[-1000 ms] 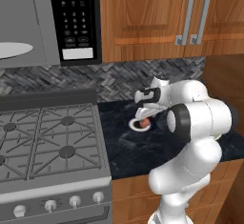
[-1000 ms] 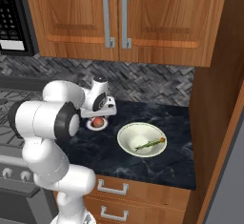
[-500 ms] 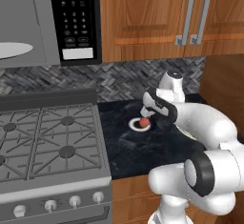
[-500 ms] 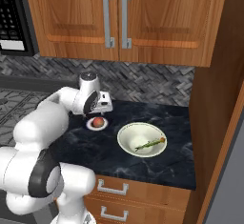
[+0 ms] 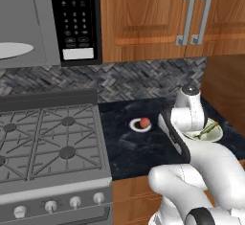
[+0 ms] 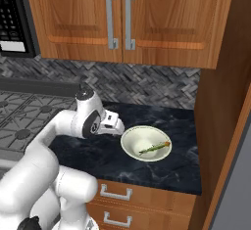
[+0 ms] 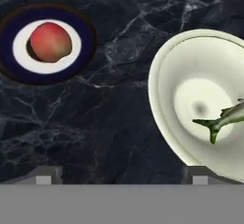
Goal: Remove the peach from the bowl and place it on the small plate. Then place the bowl with only the fish in the microwave, close the door, and press the start button to microwave the fish.
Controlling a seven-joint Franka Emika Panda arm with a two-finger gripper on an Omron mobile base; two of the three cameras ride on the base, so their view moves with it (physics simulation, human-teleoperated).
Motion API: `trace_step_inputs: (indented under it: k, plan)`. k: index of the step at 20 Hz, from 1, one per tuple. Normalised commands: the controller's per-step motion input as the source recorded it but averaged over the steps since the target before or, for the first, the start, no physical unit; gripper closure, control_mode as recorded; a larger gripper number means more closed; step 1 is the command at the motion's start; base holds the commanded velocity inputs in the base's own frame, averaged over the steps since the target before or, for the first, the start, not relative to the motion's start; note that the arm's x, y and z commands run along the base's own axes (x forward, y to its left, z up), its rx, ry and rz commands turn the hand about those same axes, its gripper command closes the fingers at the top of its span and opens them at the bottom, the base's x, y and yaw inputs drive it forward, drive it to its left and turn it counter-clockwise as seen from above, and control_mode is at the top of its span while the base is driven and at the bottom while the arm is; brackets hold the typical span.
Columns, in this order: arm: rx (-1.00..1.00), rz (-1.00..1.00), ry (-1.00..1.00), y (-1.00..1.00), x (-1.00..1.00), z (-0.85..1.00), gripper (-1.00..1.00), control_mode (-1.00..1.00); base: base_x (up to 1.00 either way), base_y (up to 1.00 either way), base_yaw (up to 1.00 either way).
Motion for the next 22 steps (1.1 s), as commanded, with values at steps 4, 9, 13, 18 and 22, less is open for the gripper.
trace_step_inputs:
  k: [4,9,13,18,22]
  plan:
    - [-0.1,-0.25,0.03,-0.51,-0.14,0.05,-1.0,-1.0,0.0,0.0,0.0]
    - [-0.09,-0.12,0.08,-0.26,0.01,0.01,-1.0,-1.0,0.0,0.0,0.0]
    - [-0.06,0.0,0.14,-0.02,0.16,0.0,-1.0,-1.0,0.0,0.0,0.0]
    - [-0.1,0.02,0.18,0.0,0.32,0.0,-1.0,-1.0,0.0,0.0,0.0]
    - [-0.07,0.02,0.13,0.0,0.33,0.0,-1.0,-1.0,0.0,0.0,0.0]
